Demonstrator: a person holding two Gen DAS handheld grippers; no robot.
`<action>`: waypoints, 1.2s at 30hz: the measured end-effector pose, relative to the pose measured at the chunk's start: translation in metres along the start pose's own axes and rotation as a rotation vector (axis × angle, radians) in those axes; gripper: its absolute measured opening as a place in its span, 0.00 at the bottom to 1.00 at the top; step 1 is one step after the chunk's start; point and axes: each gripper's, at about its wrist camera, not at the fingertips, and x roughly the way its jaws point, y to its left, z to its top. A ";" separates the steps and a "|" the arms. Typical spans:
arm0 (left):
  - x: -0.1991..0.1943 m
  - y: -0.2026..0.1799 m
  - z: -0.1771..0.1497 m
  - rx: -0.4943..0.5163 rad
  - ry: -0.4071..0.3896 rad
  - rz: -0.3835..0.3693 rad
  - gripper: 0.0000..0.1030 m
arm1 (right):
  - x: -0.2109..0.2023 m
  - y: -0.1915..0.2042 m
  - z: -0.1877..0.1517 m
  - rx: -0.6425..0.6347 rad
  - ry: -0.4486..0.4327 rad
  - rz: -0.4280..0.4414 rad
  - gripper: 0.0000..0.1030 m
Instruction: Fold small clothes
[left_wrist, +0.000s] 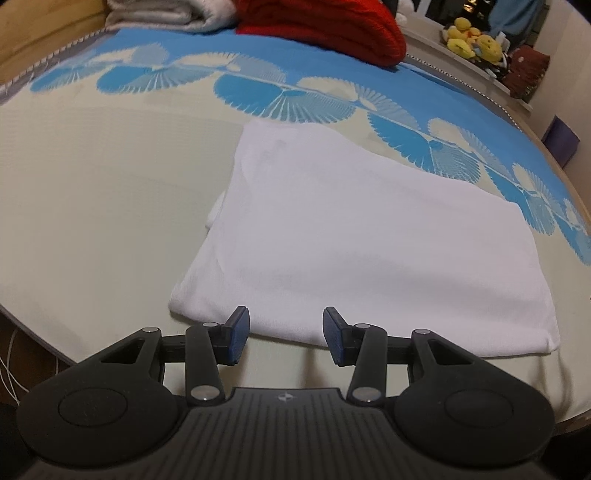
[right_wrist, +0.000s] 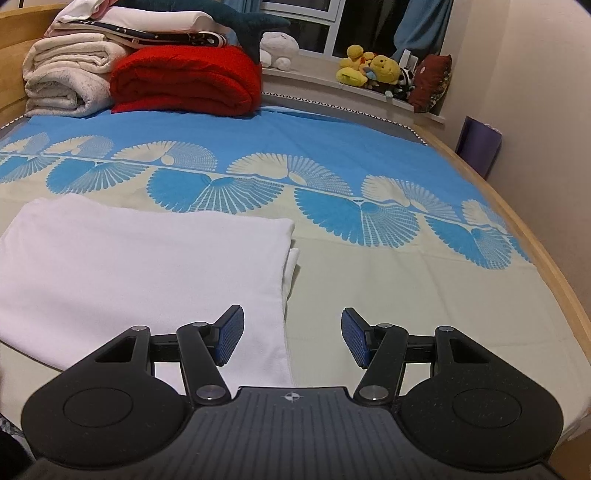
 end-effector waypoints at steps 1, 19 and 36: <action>0.001 0.001 0.000 -0.009 0.005 -0.001 0.48 | 0.001 0.000 0.000 0.002 -0.001 -0.001 0.59; 0.007 0.011 -0.001 -0.074 0.045 0.011 0.48 | 0.003 -0.001 -0.002 -0.002 0.017 -0.016 0.59; 0.025 0.044 -0.002 -0.305 0.180 -0.076 0.55 | 0.007 -0.002 -0.004 0.003 0.027 -0.027 0.59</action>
